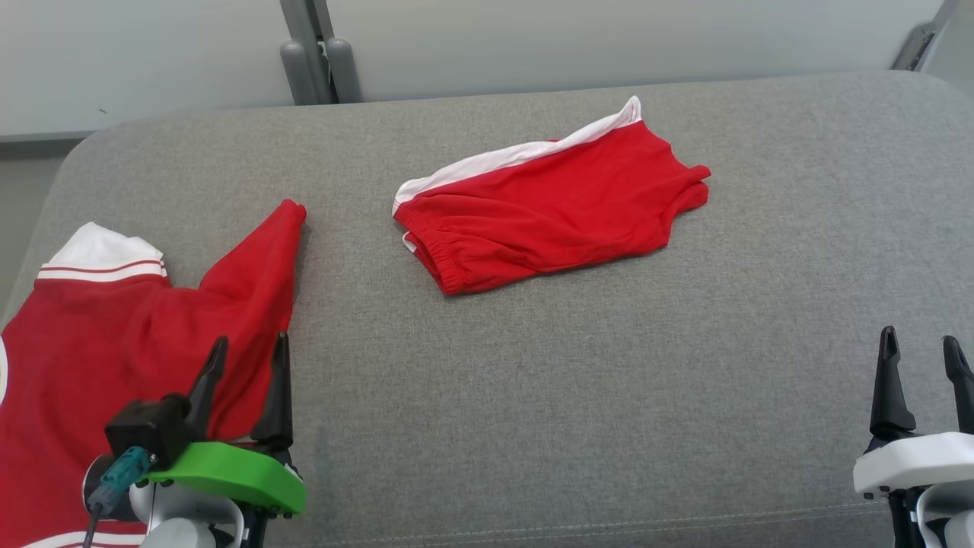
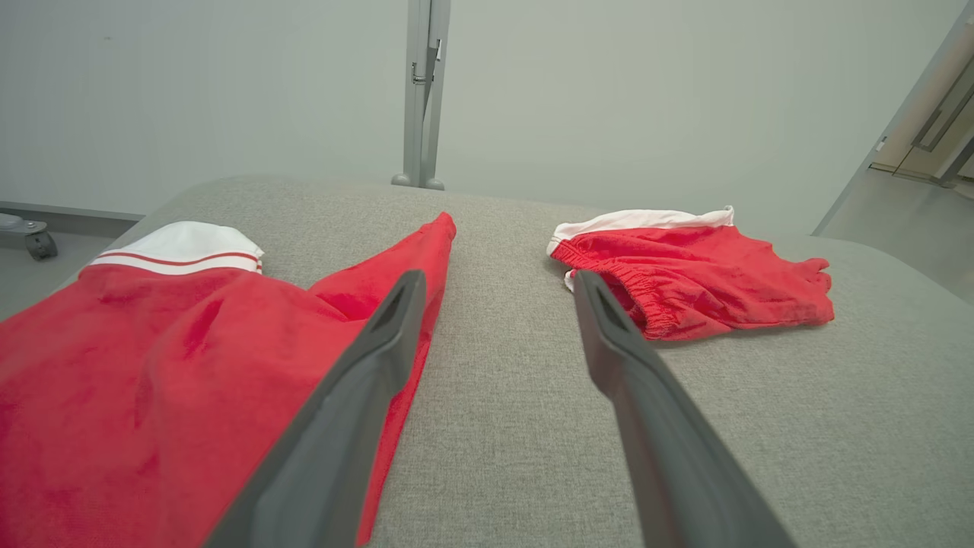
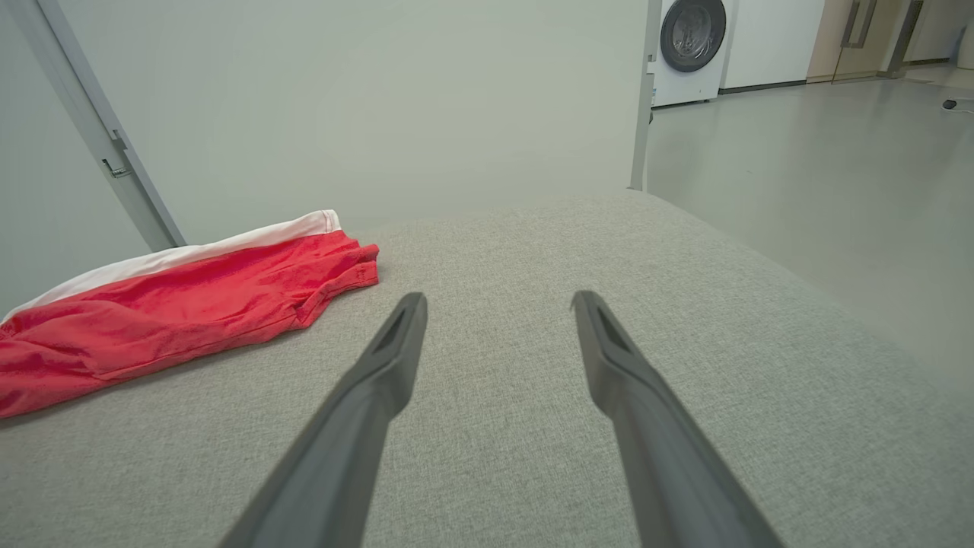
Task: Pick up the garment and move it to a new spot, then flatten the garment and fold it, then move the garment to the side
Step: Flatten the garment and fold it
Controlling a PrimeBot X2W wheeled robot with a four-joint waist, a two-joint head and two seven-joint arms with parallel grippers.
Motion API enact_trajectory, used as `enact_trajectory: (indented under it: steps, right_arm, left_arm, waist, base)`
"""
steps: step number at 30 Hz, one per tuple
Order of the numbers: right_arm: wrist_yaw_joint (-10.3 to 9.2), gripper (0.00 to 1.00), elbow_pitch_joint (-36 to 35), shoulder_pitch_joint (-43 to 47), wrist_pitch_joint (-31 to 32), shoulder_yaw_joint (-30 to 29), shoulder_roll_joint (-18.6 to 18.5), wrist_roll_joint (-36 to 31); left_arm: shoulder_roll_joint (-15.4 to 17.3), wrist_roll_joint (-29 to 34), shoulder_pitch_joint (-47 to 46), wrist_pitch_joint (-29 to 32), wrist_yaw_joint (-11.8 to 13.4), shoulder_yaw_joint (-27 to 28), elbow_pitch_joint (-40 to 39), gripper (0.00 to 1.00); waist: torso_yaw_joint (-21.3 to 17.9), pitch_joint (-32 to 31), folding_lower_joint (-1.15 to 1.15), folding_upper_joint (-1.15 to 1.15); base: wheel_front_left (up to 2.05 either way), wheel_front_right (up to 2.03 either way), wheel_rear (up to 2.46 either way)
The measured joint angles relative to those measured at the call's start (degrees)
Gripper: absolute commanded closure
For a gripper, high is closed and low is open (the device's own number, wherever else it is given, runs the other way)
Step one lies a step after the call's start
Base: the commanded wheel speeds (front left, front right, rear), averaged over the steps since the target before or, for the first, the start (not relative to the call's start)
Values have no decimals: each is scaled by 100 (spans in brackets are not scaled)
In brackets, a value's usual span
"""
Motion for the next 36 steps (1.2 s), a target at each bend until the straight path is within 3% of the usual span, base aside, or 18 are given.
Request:
enact_trajectory:
  steps: [10, 16, 22, 28, 36]
  right_arm:
    - [187, 0, -125, -491, 80, -108, 69, 546]
    - [363, 0, -76, -1100, 626, -303, 368, 1525]
    - [359, 0, 86, -1727, 1302, -513, 647, 2454]
    - [62, 0, 432, -2576, 2254, -765, 343, 2807]
    - [-40, 0, 791, -3268, 3187, -535, -181, 2449]
  left_arm:
    - [-13, 335, 101, 0, 0, -18, -476, 0]
    - [-74, 531, 36, -1, 1, -112, -817, 0]
    - [-151, 572, -150, -1, 1, -171, -939, 0]
    - [-301, 620, -367, 1, 1, -328, -1043, 0]
    - [-471, 622, -580, 1, 0, -420, -999, 0]
  waist:
    - [87, 413, 0, 0]
    - [189, 777, 0, 0]
    - [310, 1101, 0, 0]
    - [561, 1498, 0, 0]
    - [951, 1816, 0, 0]
  base:
    - [0, 0, 0]
    - [0, 0, 0]
    - [0, 0, 0]
    - [0, 0, 0]
    - [0, 0, 0]
